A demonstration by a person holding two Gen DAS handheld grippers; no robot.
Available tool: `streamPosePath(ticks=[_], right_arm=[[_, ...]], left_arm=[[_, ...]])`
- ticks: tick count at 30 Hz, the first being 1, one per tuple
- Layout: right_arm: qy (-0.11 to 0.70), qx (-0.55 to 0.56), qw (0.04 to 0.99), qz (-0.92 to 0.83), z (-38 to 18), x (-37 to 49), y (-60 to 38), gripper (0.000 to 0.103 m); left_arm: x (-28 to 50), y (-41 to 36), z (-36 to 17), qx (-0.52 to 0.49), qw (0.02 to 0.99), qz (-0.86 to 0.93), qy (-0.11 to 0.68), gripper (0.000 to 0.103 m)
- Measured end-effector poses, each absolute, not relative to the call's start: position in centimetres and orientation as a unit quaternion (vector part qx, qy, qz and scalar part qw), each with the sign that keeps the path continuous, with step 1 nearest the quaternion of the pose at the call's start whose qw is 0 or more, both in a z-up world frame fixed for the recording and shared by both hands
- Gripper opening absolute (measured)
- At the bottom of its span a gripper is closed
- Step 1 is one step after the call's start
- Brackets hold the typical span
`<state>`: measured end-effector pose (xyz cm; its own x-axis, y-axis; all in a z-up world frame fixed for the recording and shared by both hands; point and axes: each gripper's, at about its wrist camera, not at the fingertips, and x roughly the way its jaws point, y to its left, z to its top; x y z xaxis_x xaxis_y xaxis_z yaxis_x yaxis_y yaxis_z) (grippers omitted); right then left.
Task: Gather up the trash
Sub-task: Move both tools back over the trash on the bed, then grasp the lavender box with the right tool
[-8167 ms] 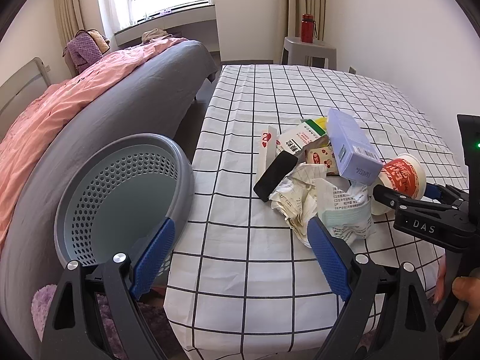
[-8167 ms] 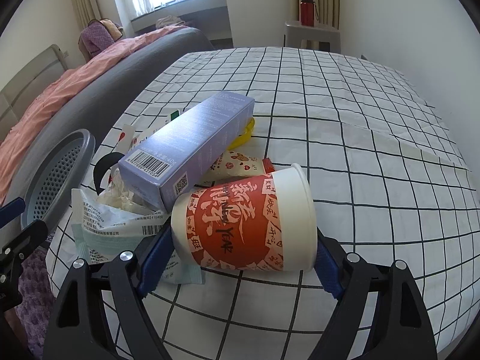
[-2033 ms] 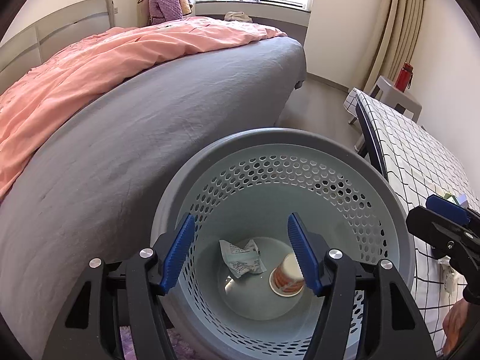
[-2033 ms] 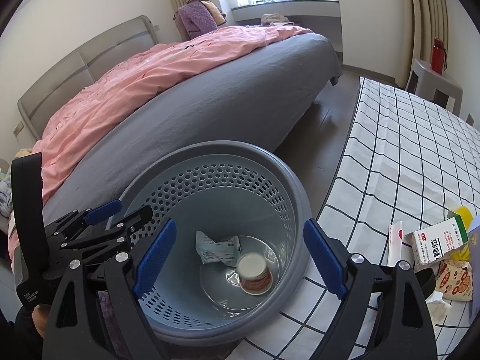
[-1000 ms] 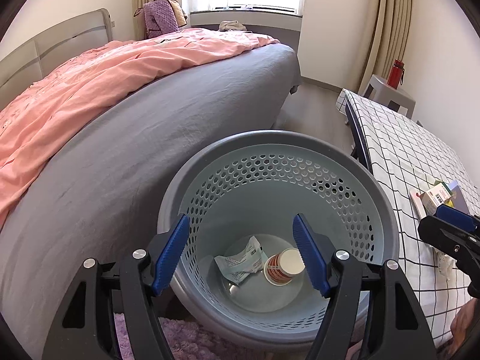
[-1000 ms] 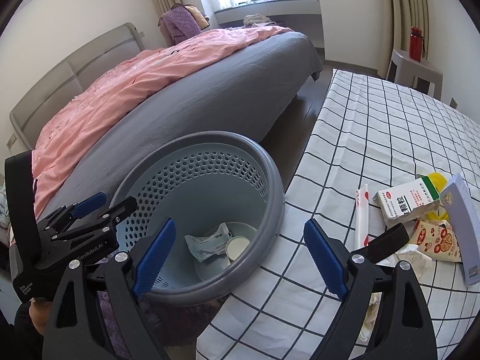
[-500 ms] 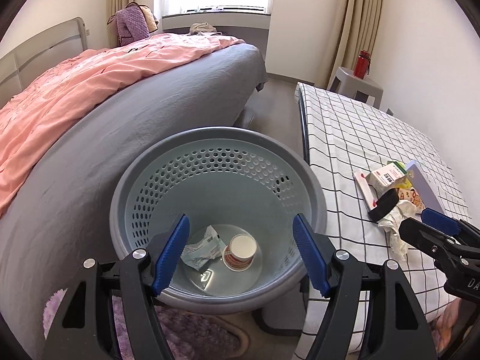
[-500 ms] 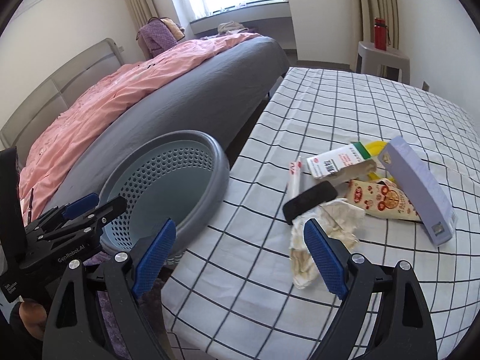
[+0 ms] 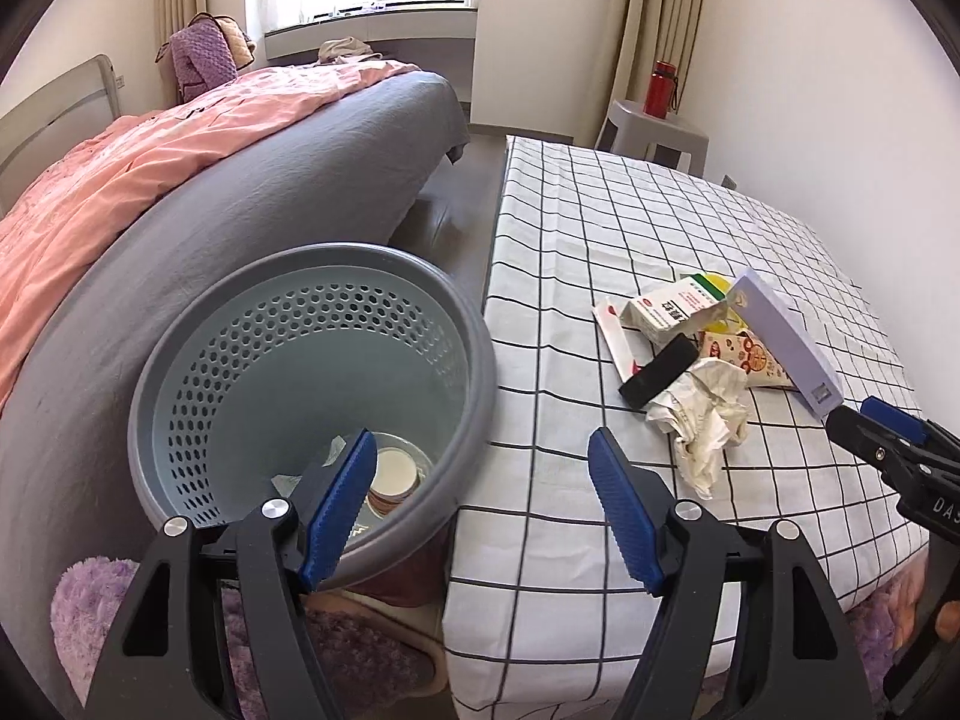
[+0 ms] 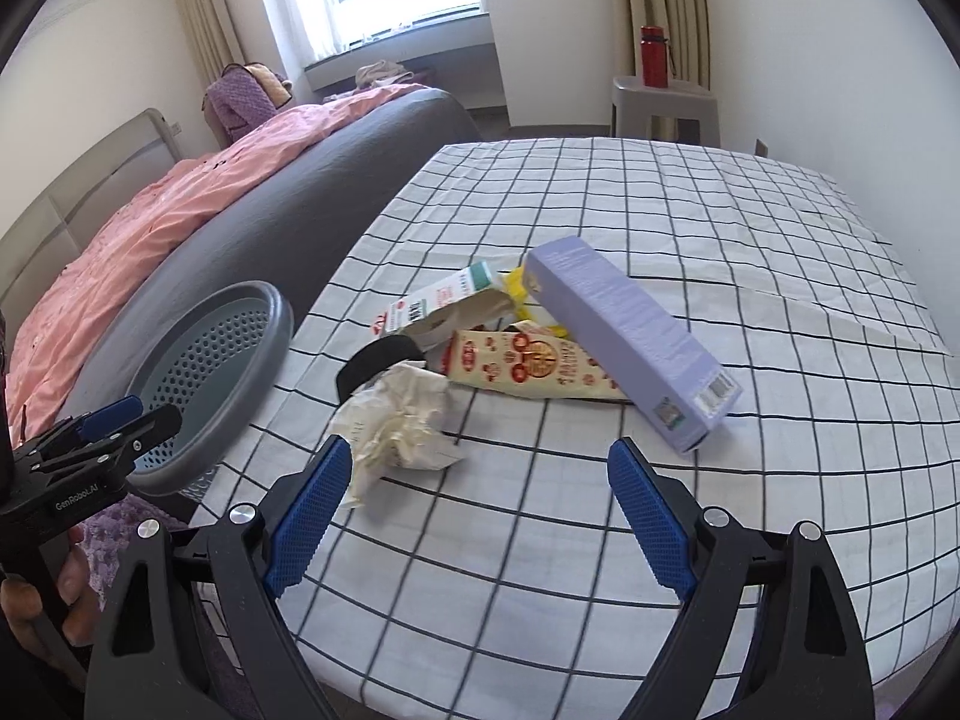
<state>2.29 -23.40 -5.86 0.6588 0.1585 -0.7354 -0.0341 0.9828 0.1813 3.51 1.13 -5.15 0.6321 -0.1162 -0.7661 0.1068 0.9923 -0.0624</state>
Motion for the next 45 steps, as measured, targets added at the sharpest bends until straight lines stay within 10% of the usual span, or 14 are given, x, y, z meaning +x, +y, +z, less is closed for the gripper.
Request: streamPosePath(ticks=[28, 45], right_arm=[[0.469, 0.053, 0.874, 0.112, -10.9, 12.8, -31.6, 0.083], [0.464, 0.049, 0.876, 0.121, -10.8, 11.7, -30.8, 0.043]], left_arm=[[6.0, -7.0, -6.8, 0.022, 0.889, -0.06, 0.452, 0.07], [5.7, -7.7, -7.2, 0.021, 0.885, -0.065, 0.46, 0.07]])
